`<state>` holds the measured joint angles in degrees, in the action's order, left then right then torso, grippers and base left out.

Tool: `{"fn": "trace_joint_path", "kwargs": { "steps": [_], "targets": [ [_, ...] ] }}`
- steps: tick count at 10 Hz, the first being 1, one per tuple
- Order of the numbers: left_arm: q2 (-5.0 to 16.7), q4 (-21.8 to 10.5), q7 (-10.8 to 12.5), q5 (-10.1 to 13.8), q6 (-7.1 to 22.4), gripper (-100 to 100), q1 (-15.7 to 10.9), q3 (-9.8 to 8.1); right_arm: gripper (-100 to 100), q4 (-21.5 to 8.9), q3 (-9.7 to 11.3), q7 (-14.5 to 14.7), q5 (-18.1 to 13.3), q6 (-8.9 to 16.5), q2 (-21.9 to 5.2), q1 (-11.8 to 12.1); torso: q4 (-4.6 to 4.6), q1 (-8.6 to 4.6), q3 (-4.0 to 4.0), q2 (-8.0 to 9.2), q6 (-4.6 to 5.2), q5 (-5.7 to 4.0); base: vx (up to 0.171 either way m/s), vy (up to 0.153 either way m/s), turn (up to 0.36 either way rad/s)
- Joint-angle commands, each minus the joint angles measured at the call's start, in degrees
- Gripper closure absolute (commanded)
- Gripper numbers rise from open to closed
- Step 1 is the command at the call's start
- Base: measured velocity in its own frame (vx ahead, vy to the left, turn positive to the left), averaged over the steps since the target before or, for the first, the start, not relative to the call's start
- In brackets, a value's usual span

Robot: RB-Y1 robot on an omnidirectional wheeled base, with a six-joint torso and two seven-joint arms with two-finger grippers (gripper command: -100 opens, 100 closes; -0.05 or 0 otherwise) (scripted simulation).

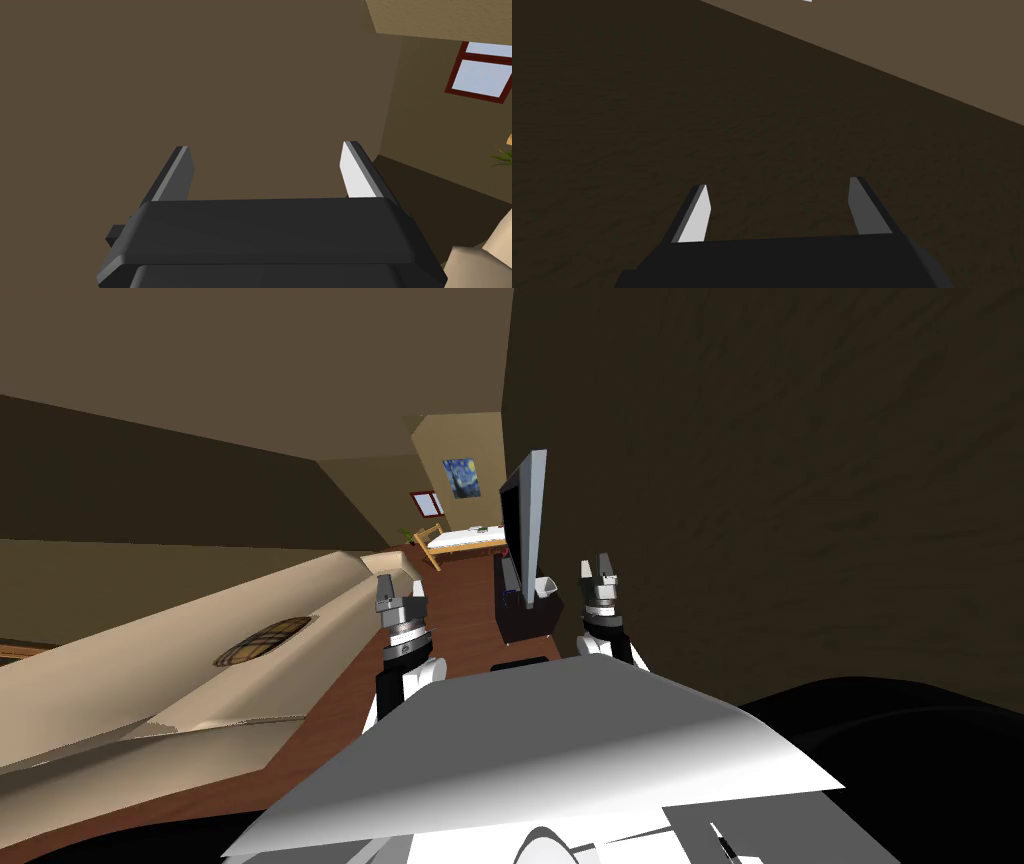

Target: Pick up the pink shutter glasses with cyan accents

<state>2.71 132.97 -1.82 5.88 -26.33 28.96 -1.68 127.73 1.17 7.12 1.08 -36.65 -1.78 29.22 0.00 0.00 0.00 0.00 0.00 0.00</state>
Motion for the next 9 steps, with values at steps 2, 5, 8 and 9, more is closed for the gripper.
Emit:
{"fn": "trace_joint_path", "kwargs": {
  "steps": [2,5,8,9],
  "targets": [
    [0.0,0.0,0.0,0.0,0.0,0,0.0,0.0,-100,-2.1,0.4,0.2,-2.0,1.7,-3.9,0.2,0.01,0.1,0.05,0.1,0.02,0.01,-0.041,0.06,-0.115],
    [0.0,0.0,0.0,0.0,0.0,0,0.0,0.01,-100,-5.6,1.0,0.5,-5.3,4.5,-8.5,0.5,0.06,0.34,0.16,0.28,0.01,0.07,-0.074,0.094,-0.105],
    [0.0,0.0,0.0,0.0,0.0,0,0.0,0.01,-100,-10.4,2.0,1.1,-9.6,7.9,-13.3,0.9,0.05,0.48,0.14,0.24,0.0,0.1,-0.063,0.128,-0.133],
    [0.0,0.0,0.0,0.0,0.0,0,0.0,0.01,-100,-10.4,2.0,1.1,-9.6,7.9,-13.9,0.9,0.05,0.52,0.13,0.22,0.01,0.11,-0.031,0.105,-0.044]
  ]
}}
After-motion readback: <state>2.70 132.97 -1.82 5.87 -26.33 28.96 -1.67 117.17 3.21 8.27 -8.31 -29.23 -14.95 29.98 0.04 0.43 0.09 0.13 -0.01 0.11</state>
